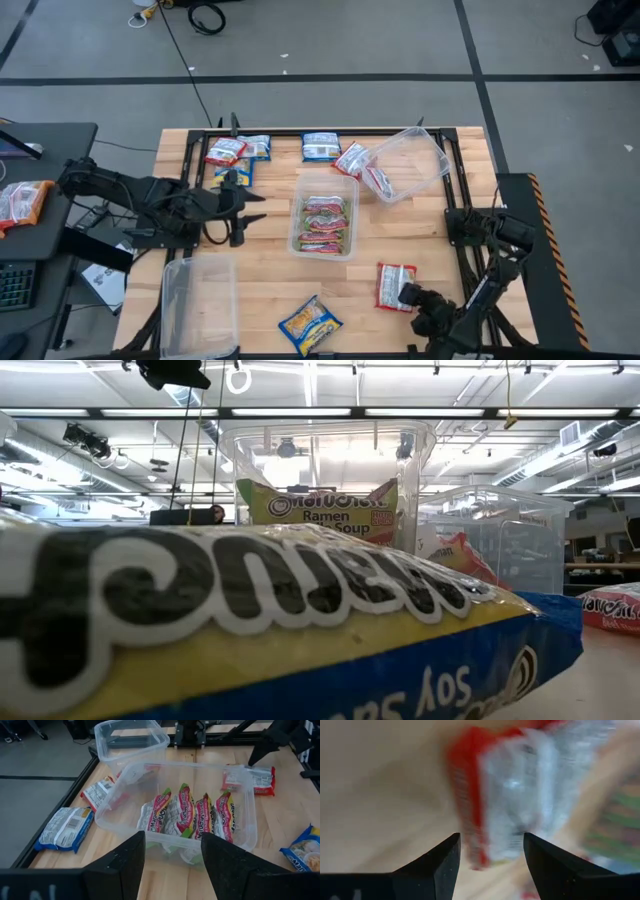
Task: Sort Maruchan noodles
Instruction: Put the red noodle pack into the top transparent container
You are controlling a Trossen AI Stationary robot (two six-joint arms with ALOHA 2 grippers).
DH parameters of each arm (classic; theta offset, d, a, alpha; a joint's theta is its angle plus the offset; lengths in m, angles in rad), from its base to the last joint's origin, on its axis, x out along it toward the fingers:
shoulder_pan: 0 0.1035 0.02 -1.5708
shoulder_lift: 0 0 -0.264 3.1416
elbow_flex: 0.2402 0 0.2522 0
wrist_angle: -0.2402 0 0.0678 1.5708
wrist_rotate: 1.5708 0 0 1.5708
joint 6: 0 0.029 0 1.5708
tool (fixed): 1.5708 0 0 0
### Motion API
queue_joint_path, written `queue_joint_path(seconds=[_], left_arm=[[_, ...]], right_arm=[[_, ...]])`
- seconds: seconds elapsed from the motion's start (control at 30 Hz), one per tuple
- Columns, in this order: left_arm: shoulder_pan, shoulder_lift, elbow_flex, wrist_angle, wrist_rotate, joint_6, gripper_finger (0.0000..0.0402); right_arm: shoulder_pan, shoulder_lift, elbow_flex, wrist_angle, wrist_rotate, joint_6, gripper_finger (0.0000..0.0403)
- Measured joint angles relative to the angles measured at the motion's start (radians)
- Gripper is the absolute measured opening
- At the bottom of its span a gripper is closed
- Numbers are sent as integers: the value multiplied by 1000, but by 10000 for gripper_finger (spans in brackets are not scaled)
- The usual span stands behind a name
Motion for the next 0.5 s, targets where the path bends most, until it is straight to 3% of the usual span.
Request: queue_joint_path(seconds=[0.23,0.5], left_arm=[[0,0,0,-2,0,0,197],[0,2,0,-13,0,-5,197]], right_arm=[[-42,0,92,-175,23,-5,220],[-87,0,199,177,-105,253,196]])
